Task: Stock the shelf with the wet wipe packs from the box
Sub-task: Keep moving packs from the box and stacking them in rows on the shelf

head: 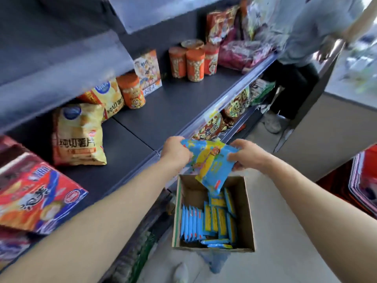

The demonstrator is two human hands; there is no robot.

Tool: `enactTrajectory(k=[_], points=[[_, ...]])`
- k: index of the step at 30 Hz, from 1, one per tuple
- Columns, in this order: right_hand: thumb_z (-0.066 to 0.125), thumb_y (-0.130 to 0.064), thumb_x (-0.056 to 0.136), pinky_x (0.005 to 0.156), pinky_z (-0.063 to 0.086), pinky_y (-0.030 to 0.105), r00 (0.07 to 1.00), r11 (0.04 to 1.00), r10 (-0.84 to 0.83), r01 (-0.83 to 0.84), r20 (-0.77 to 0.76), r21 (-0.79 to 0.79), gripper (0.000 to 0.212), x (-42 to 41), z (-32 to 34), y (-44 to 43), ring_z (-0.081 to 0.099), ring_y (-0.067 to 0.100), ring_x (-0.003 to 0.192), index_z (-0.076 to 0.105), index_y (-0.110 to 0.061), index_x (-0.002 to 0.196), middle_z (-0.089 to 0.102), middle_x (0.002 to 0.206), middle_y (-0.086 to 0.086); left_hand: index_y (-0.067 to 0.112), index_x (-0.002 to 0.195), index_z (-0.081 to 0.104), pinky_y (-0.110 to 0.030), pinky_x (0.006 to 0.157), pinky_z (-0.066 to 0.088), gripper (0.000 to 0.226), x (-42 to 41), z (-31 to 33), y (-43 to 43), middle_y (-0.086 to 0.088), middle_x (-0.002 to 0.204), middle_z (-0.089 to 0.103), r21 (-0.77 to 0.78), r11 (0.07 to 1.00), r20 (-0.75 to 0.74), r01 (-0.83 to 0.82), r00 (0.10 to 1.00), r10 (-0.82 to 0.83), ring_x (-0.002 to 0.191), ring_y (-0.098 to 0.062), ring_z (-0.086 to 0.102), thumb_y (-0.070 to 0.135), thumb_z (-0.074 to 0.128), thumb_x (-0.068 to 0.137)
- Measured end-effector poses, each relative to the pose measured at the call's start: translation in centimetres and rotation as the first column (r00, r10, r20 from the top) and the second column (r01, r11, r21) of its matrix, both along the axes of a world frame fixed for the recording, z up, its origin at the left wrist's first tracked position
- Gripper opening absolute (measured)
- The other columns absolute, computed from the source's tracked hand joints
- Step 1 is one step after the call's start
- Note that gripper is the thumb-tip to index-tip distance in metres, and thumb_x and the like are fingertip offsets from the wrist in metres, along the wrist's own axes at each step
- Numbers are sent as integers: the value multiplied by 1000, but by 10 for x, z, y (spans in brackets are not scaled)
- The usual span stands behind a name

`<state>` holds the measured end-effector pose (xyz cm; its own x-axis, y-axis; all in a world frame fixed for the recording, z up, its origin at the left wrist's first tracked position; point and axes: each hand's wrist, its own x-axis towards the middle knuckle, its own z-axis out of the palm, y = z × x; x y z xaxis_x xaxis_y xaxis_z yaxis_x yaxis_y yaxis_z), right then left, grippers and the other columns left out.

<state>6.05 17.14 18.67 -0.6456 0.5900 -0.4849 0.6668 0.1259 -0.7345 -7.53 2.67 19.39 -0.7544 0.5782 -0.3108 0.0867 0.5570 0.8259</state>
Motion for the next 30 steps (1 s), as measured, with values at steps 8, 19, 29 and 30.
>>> enactTrajectory(k=[8,19,29,30], points=[[58,-4,81,61,59,32,926,997,28,-1,-376,72,14,-28,151,-24,65,19,69,59,-15,91,64,87,10,19,101,40,-41,64,58,16,7,172,-52,-3,80,55,216,976,-212,26,977,21,68,-34,68,11,52,94],[73,-15,81,52,54,18,594,994,89,-108,-800,30,37,-127,286,-145,64,10,72,53,-4,109,64,93,5,2,101,55,-40,66,60,23,-26,304,-207,-14,88,65,328,921,-569,-209,735,369,67,-25,65,-4,60,80],[72,-9,79,77,45,23,371,769,638,-252,-675,587,19,-244,327,-293,59,14,85,64,-10,97,62,89,1,16,94,43,-44,75,56,31,-92,330,-361,-10,103,61,85,780,-784,-620,442,436,81,-33,67,16,71,80],[70,-7,80,79,44,23,366,731,680,-267,-636,628,20,-254,327,-305,58,12,86,65,-8,98,62,89,0,15,94,45,-41,75,55,30,-100,328,-371,-11,104,62,42,767,-790,-641,448,418,83,-33,66,15,72,78]])
